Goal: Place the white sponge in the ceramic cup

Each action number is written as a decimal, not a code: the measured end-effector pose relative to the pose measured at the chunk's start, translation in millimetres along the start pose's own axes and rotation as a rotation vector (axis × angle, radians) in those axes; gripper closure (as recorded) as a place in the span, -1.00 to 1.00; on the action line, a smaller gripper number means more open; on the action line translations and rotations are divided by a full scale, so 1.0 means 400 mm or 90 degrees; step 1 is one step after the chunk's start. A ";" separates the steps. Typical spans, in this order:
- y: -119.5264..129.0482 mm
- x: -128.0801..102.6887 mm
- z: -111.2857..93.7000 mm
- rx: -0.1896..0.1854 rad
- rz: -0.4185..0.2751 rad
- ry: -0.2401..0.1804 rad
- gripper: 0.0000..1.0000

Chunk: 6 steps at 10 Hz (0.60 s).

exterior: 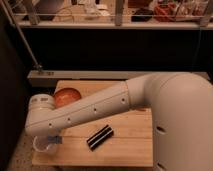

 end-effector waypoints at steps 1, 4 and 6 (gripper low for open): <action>-0.009 -0.007 0.002 0.002 -0.004 -0.002 0.94; -0.040 -0.014 0.007 0.010 -0.012 0.000 0.94; -0.053 -0.020 0.009 0.014 -0.014 0.002 0.84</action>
